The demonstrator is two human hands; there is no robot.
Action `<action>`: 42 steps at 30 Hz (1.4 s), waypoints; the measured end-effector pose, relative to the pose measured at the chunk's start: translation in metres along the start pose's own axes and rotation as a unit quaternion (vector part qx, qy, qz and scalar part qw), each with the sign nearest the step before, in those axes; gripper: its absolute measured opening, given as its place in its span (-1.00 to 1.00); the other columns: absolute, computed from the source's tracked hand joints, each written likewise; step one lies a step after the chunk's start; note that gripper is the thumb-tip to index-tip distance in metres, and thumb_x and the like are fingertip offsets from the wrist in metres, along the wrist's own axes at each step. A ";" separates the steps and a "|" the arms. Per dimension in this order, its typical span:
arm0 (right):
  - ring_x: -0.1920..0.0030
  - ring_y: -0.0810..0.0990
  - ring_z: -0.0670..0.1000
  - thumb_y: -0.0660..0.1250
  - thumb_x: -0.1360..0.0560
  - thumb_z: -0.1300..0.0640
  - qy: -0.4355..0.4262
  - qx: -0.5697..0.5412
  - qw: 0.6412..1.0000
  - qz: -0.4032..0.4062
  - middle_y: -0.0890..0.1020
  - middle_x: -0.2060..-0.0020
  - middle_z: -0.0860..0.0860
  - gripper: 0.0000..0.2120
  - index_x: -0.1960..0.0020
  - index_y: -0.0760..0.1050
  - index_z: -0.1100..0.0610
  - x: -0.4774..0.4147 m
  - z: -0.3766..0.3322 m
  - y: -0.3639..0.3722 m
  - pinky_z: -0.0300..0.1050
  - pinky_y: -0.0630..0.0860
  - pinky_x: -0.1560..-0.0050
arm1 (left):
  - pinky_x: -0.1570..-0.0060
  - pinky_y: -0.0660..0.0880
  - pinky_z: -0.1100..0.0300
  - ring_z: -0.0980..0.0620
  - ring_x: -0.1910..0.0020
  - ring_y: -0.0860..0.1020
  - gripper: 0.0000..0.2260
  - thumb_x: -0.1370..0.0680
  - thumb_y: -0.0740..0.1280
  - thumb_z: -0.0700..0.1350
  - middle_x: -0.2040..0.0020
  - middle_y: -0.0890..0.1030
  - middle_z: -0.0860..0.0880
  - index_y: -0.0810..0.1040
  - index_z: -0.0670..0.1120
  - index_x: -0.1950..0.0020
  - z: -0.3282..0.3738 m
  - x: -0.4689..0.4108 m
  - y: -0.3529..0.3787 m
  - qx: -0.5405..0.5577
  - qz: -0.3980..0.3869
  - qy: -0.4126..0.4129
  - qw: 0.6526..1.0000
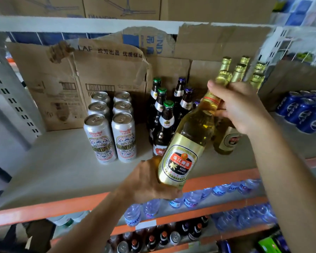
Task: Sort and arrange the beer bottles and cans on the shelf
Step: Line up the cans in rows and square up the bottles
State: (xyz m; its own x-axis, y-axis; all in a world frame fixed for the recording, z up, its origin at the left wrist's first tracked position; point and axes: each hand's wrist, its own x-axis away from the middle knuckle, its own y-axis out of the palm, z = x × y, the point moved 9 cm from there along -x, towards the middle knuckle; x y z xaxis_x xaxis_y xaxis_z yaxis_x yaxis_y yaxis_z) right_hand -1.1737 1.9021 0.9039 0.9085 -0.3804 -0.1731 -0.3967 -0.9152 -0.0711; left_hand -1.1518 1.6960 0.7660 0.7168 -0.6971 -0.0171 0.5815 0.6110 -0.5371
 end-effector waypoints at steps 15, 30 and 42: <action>0.08 0.68 0.20 0.49 -0.40 0.14 -0.049 -0.014 0.999 -0.009 0.67 0.22 0.07 -0.94 0.20 0.65 0.13 -0.031 -0.001 -0.115 0.31 0.58 0.04 | 0.24 0.57 0.06 0.04 0.30 0.62 -0.58 -0.18 0.49 0.12 0.26 0.66 0.01 0.55 -0.04 0.07 0.045 -0.092 0.085 -0.052 0.047 -0.005 0.998; 0.14 0.65 0.08 0.42 -0.29 0.07 -0.047 -0.061 0.997 -0.023 0.63 0.17 0.10 -0.76 0.12 0.58 0.19 -0.065 0.024 -0.219 0.14 0.63 0.12 | 0.09 0.60 0.25 0.28 0.16 0.64 -0.48 -0.15 0.57 0.16 0.13 0.68 0.20 0.56 0.13 -0.07 0.036 -0.172 0.181 0.038 0.090 -0.112 0.989; -0.02 0.64 0.16 0.40 -0.50 0.21 0.000 -0.050 0.998 0.029 0.60 0.15 0.07 -0.94 0.15 0.56 0.14 -0.102 0.052 -0.252 0.18 0.61 -0.04 | 0.39 0.32 0.32 0.22 0.40 0.41 -0.72 -0.27 0.56 0.15 0.39 0.49 0.14 0.53 0.06 0.26 0.024 -0.198 0.198 -0.036 0.076 -0.161 0.983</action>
State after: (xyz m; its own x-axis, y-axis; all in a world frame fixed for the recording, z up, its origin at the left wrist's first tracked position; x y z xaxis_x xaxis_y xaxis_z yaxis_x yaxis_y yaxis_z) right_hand -1.1735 2.1787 0.8884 0.8845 -0.4329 -0.1736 -0.4334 -0.9004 0.0374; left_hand -1.1694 1.9642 0.6832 0.8852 -0.4368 0.1599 0.4370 0.6631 -0.6078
